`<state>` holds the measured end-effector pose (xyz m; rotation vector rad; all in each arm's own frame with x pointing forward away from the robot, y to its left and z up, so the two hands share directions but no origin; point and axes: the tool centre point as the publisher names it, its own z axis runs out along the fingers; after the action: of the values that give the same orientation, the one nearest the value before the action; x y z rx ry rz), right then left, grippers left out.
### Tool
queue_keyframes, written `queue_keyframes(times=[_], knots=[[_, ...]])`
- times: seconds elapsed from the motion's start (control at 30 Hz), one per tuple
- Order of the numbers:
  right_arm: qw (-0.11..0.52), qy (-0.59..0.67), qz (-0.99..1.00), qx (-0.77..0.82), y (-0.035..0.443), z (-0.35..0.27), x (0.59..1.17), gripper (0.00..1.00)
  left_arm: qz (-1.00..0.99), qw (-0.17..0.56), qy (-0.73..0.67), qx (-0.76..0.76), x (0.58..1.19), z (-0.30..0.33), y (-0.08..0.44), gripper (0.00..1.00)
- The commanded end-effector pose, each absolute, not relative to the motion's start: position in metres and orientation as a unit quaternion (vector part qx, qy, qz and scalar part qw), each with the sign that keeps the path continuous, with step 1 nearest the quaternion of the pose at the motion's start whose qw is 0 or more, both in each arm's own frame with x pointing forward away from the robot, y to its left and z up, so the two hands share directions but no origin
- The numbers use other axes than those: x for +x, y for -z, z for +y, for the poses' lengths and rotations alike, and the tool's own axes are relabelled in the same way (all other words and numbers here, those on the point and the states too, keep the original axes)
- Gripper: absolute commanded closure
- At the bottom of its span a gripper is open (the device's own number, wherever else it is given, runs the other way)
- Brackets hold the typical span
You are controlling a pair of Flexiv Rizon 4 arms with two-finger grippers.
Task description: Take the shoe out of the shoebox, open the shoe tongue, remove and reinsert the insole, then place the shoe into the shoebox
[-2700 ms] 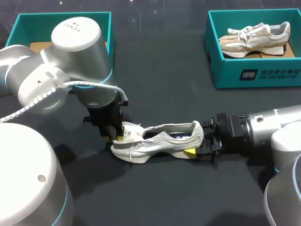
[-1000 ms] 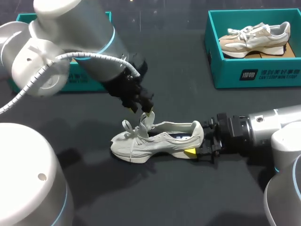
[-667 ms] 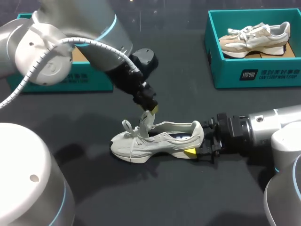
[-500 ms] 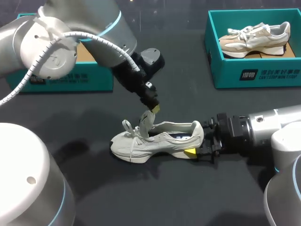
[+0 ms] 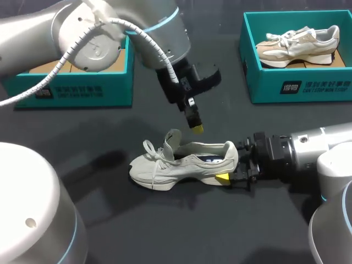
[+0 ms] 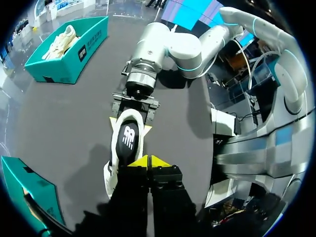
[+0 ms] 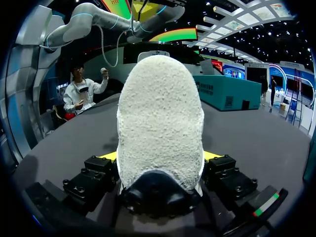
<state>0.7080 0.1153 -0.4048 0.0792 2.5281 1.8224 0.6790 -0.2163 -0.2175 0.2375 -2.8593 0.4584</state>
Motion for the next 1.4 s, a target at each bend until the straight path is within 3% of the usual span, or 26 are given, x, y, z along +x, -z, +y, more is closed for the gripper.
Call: queue_keyframes(times=[0.03,0.67,1.07,1.4], knots=[[0.012,-0.583,0.812,0.026,0.404,0.115,0.708,1.00,-0.984,0.126,-0.102,0.076,0.685,-0.225,0.215,1.00],[0.012,-0.583,0.812,0.026,0.404,0.115,0.708,1.00,-0.989,0.098,-0.109,0.021,0.705,-0.236,0.262,1.00],[0.012,-0.583,0.812,0.026,0.404,0.115,0.708,1.00,-0.989,0.101,-0.108,0.006,0.705,-0.236,0.261,1.00],[0.012,-0.583,0.812,0.026,0.404,0.115,0.708,1.00,-0.992,0.086,-0.095,-0.016,0.699,-0.246,0.302,1.00]])
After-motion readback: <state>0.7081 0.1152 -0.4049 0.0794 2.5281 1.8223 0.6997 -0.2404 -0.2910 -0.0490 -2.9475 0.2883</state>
